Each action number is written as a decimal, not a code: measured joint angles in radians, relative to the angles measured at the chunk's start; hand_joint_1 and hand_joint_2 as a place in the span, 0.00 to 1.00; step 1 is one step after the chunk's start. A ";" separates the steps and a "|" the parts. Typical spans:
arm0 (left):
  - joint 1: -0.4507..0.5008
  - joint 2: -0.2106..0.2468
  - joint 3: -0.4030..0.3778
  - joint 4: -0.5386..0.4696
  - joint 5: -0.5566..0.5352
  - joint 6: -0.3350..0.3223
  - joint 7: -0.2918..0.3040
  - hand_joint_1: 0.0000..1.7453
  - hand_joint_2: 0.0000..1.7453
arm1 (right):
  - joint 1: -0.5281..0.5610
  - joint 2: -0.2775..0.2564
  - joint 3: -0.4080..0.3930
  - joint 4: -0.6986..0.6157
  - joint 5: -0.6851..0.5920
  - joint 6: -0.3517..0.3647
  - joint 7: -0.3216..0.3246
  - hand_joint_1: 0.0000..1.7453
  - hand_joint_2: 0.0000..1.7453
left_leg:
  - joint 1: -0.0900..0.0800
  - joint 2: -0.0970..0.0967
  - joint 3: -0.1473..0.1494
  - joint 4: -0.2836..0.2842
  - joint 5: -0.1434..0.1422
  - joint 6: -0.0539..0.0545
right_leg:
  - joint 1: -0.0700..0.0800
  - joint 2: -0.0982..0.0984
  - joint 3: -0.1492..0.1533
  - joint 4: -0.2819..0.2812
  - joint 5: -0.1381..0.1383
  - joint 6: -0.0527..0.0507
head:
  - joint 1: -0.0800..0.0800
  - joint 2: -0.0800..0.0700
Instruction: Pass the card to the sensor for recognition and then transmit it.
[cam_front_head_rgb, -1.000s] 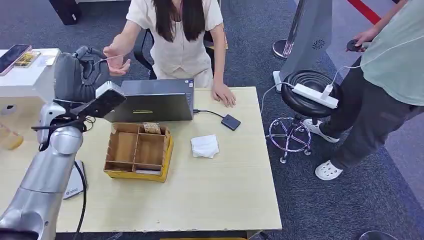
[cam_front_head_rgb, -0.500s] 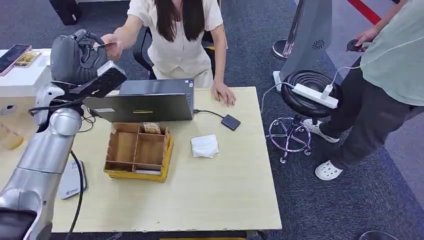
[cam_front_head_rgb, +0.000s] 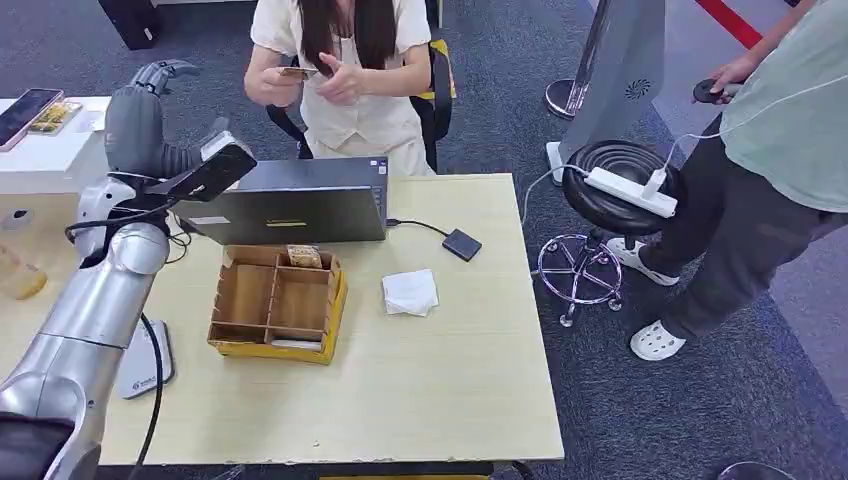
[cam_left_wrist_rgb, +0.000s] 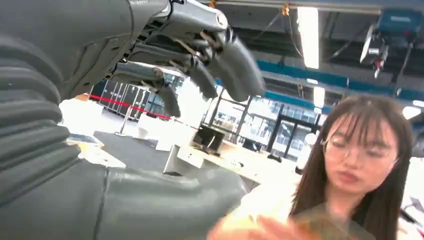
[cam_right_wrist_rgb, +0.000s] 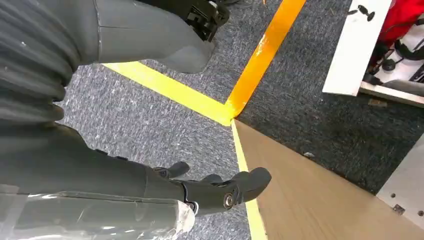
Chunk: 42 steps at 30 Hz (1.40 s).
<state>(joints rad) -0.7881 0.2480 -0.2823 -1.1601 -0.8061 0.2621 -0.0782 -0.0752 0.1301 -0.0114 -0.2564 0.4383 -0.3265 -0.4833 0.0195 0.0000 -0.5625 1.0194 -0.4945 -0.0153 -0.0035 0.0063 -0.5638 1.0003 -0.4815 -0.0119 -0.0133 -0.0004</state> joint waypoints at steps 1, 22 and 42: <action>0.000 0.000 0.000 0.000 0.000 0.002 -0.002 0.00 0.00 | 0.000 0.000 0.000 0.000 0.000 0.000 0.000 0.00 1.00 | 0.000 0.000 0.000 0.000 0.000 0.000 | 0.000 0.000 0.000 0.000 0.000 0.000 | 0.000 0.000; 0.013 0.134 0.050 0.091 -0.211 0.166 0.073 0.00 1.00 | 0.001 0.002 0.000 0.000 -0.005 -0.015 0.006 0.00 1.00 | 0.000 0.002 0.001 0.000 0.000 0.000 | 0.000 0.003 0.000 0.001 0.000 0.000 | 0.000 0.000; 0.066 0.401 0.261 0.422 -0.393 0.346 0.201 0.00 1.00 | 0.011 0.002 -0.025 0.005 -0.029 -0.035 0.002 0.00 1.00 | 0.000 0.002 -0.001 -0.001 0.000 0.000 | 0.000 0.002 -0.001 0.001 0.000 0.000 | 0.000 0.000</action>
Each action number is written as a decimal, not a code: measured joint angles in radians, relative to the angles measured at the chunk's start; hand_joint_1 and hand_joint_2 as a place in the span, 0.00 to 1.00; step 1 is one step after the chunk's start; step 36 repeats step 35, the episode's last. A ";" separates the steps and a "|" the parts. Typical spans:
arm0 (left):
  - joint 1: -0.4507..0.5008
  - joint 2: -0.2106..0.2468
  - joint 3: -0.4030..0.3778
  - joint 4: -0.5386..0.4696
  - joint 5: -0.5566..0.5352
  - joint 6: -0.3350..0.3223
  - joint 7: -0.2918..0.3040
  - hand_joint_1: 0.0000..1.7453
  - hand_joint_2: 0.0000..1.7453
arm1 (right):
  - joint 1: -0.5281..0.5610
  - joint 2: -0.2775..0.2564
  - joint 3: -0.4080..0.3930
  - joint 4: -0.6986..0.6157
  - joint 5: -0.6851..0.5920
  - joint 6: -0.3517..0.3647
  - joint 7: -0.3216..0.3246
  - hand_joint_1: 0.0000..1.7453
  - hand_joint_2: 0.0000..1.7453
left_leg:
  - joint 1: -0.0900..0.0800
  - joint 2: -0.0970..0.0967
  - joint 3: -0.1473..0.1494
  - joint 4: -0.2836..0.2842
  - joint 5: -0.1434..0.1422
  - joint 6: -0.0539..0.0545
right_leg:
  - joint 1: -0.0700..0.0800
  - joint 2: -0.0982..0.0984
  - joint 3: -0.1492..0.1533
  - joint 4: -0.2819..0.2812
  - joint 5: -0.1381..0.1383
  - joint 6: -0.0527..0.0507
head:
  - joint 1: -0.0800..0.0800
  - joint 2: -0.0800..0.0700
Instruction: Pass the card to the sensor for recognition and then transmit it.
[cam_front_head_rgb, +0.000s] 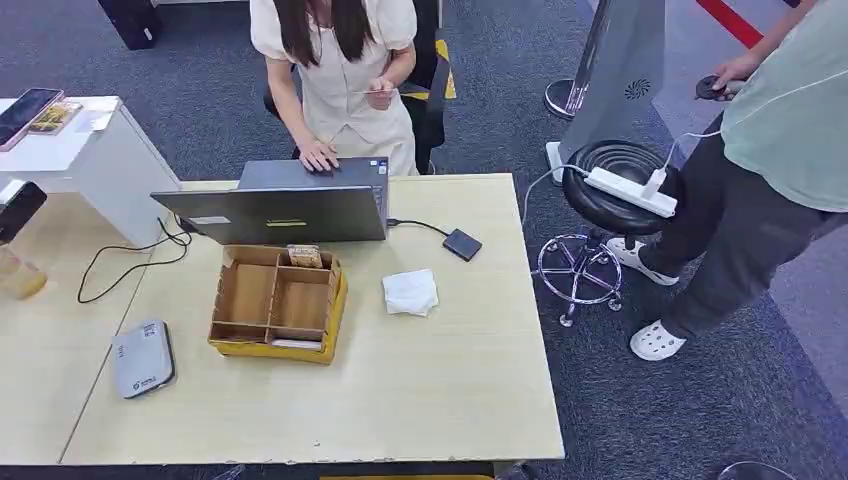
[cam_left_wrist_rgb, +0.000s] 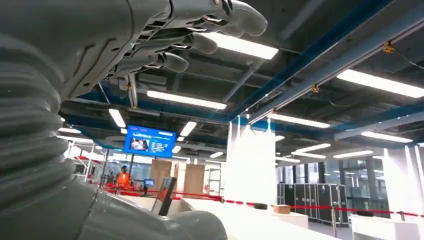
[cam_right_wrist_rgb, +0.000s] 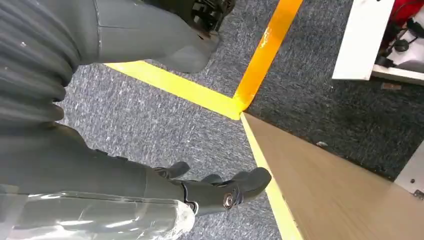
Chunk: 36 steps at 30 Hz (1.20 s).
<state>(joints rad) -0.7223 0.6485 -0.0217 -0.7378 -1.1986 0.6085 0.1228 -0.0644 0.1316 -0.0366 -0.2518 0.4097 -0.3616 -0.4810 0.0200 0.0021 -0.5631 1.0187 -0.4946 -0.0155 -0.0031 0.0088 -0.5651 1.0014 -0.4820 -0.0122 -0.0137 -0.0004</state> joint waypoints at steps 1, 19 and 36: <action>0.001 0.003 0.002 0.003 -0.003 0.000 0.000 0.00 1.00 | 0.000 0.000 0.000 0.000 0.000 0.000 0.000 0.00 1.00 | 0.000 0.000 0.000 0.000 0.000 0.000 | 0.000 0.000 0.000 0.000 0.000 0.000 | 0.000 0.000; 0.384 0.095 0.311 0.000 -0.019 0.003 0.083 0.00 1.00 | 0.022 0.000 -0.043 0.010 -0.038 -0.022 -0.039 0.00 1.00 | 0.000 0.006 0.000 -0.001 -0.002 -0.002 | 0.000 0.007 -0.002 0.000 -0.001 -0.001 | 0.000 0.000; 0.715 -0.032 0.765 -0.107 -0.301 -0.006 0.013 0.00 1.00 | 0.044 0.000 -0.103 0.024 -0.053 -0.036 -0.068 0.00 1.00 | 0.000 0.006 0.000 -0.001 -0.004 -0.002 | 0.000 0.007 -0.002 0.000 -0.001 -0.001 | 0.000 0.000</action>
